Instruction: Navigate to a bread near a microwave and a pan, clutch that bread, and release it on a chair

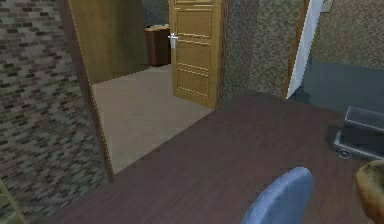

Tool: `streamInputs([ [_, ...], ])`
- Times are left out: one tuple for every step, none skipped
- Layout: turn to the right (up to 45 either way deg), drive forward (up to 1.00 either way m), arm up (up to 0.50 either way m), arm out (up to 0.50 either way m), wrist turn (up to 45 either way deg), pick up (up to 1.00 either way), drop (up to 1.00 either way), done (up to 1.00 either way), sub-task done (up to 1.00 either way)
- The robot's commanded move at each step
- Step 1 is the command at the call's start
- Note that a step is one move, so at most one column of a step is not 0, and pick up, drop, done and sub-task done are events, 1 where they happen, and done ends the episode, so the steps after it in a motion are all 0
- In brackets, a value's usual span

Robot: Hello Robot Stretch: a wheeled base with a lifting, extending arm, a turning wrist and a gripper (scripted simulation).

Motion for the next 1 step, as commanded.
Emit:
streamInputs([
  [0.0,0.0,-0.3,0.0,0.0,0.0,0.0,0.0,0.0],
])
